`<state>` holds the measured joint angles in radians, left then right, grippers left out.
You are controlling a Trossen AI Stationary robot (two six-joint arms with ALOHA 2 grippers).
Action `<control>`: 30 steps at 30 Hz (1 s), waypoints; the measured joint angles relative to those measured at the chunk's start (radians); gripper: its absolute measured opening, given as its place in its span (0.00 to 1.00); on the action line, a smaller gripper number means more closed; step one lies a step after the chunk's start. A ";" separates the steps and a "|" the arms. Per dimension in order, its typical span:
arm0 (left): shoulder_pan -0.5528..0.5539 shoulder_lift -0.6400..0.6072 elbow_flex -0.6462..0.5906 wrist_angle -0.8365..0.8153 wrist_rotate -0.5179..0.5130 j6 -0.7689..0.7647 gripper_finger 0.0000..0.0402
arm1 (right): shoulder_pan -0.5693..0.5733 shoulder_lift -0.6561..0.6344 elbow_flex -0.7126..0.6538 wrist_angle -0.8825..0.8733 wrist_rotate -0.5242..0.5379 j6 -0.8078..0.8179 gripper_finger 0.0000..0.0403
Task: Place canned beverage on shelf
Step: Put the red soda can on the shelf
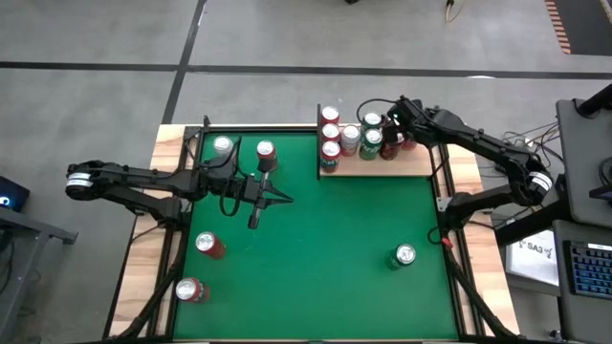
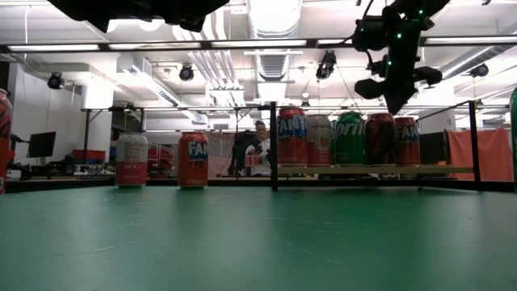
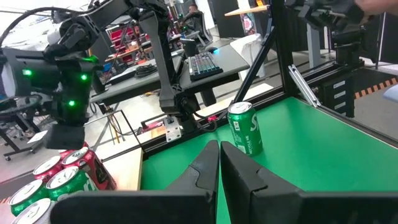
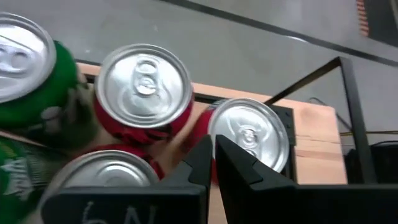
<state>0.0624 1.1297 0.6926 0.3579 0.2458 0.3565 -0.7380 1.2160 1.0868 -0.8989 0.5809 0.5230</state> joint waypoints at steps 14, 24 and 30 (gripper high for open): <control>0.000 0.000 0.000 0.000 0.000 0.000 0.00 | -0.002 0.000 -0.027 -0.003 0.053 -0.010 0.03; 0.000 -0.002 0.000 0.000 0.000 -0.001 0.00 | 0.007 -0.038 0.052 -0.037 0.009 -0.018 0.03; 0.000 -0.003 0.000 0.000 0.000 -0.003 0.00 | 0.007 -0.057 0.049 -0.045 -0.083 0.003 0.03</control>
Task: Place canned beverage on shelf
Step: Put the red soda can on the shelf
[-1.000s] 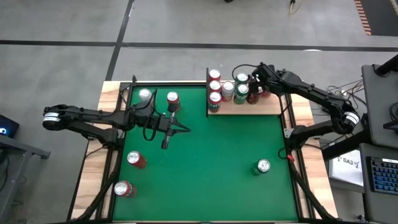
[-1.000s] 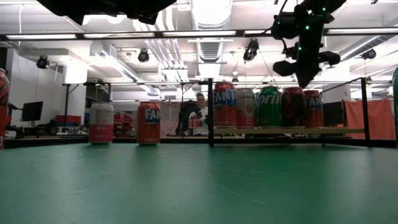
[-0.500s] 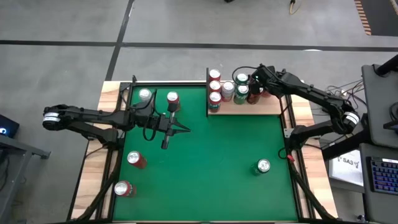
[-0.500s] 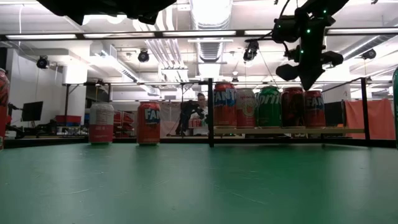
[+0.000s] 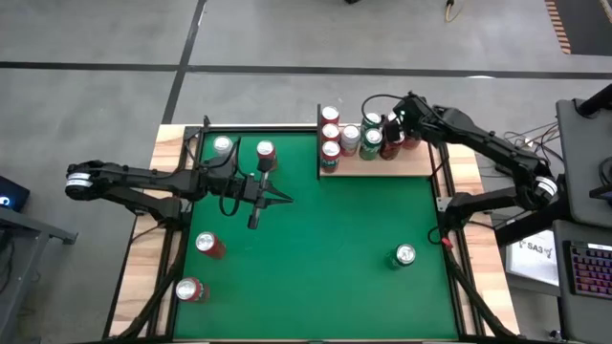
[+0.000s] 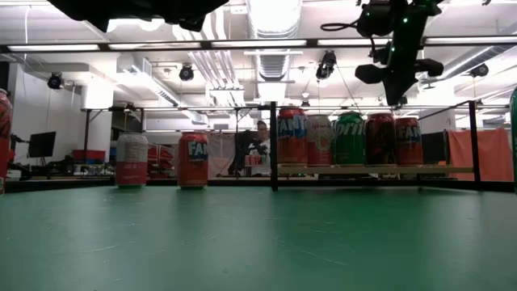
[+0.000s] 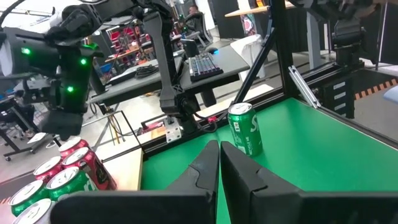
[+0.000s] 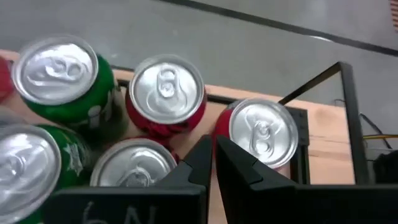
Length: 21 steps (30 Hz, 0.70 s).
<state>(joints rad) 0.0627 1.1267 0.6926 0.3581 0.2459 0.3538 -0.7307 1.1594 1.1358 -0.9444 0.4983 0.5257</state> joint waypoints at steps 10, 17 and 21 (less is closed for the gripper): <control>0.000 0.000 0.000 0.000 0.000 0.000 0.00 | -0.001 0.001 -0.059 0.015 0.048 0.035 0.03; 0.000 -0.001 0.000 0.000 0.000 -0.001 0.00 | -0.001 0.001 -0.088 0.015 0.052 0.052 0.03; 0.000 -0.001 0.000 0.000 0.000 -0.001 0.00 | -0.001 0.001 -0.130 0.027 0.067 0.057 0.03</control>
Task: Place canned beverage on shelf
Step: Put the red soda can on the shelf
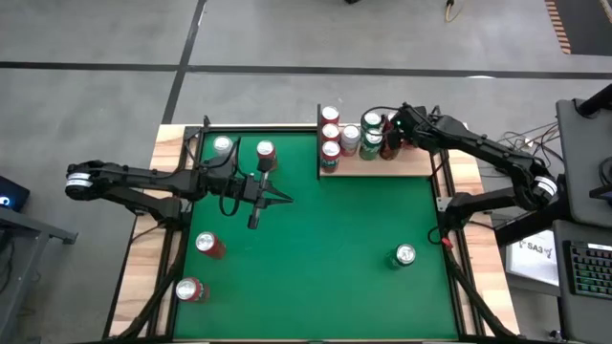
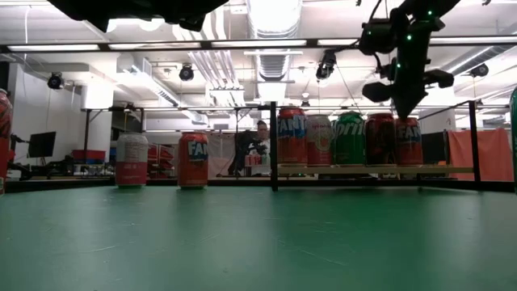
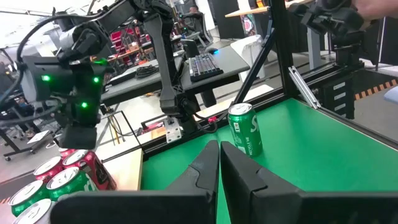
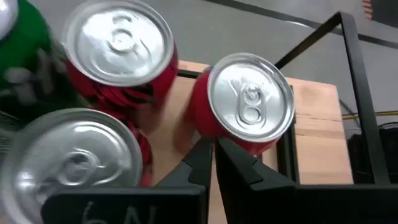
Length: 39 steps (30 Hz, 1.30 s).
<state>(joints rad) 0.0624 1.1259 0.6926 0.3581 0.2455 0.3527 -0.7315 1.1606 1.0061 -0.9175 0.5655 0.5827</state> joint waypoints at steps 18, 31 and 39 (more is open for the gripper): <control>0.000 0.000 0.000 0.000 0.000 0.000 0.00 | 0.015 -0.033 0.083 -0.019 -0.031 -0.034 0.03; 0.000 0.000 0.000 0.000 0.000 0.000 0.00 | 0.113 -0.053 0.110 -0.208 -0.104 0.074 0.03; 0.000 0.000 0.000 0.000 0.000 0.000 0.00 | 0.123 -0.048 0.065 -0.246 -0.129 0.112 0.03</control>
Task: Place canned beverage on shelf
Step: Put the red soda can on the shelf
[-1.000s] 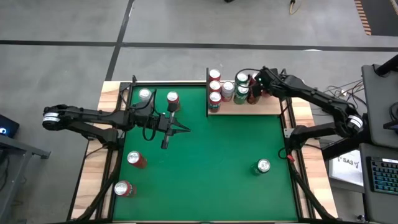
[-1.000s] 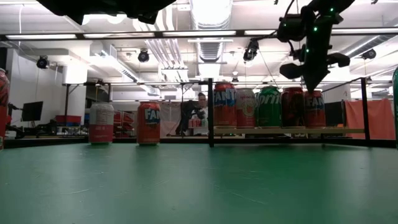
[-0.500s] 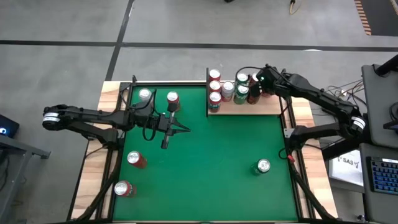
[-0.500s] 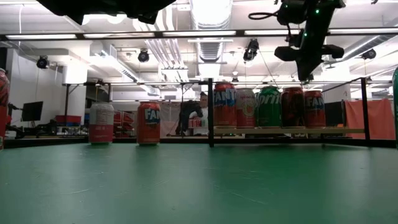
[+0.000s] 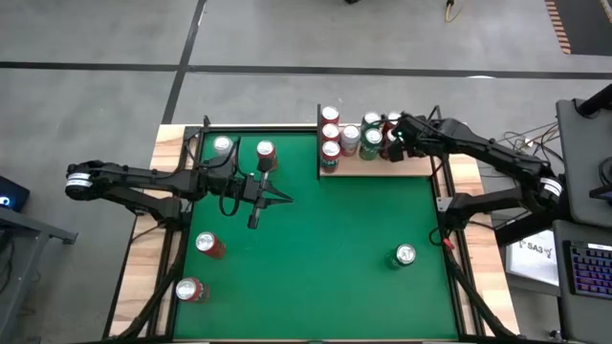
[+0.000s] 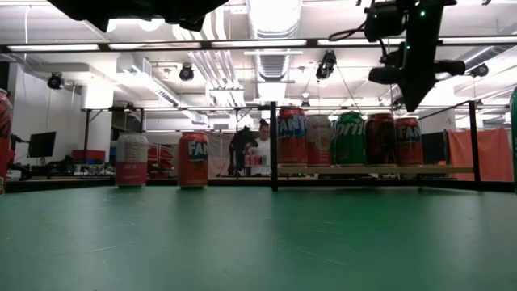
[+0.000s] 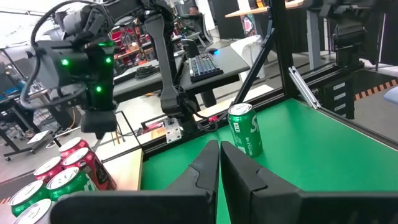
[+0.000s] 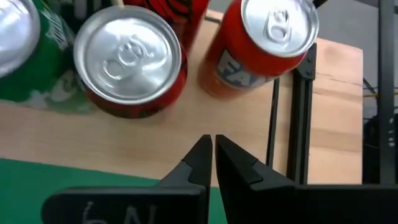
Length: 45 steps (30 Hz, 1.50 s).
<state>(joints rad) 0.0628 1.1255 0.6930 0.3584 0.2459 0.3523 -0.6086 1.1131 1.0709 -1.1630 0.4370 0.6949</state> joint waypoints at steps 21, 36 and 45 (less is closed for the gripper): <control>0.000 0.000 0.000 0.000 0.000 0.000 0.00 | -0.019 0.002 -0.045 0.130 0.050 -0.059 0.03; 0.000 0.000 0.000 0.010 0.000 -0.024 0.00 | -0.114 0.002 -0.064 0.111 0.026 -0.092 0.03; 0.000 0.000 0.000 0.011 0.000 -0.066 0.00 | -0.114 0.002 -0.067 0.095 0.008 -0.094 0.03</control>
<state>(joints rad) 0.0626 1.1255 0.6930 0.3691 0.2458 0.2860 -0.7227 1.1149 1.0035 -1.0684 0.4450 0.6010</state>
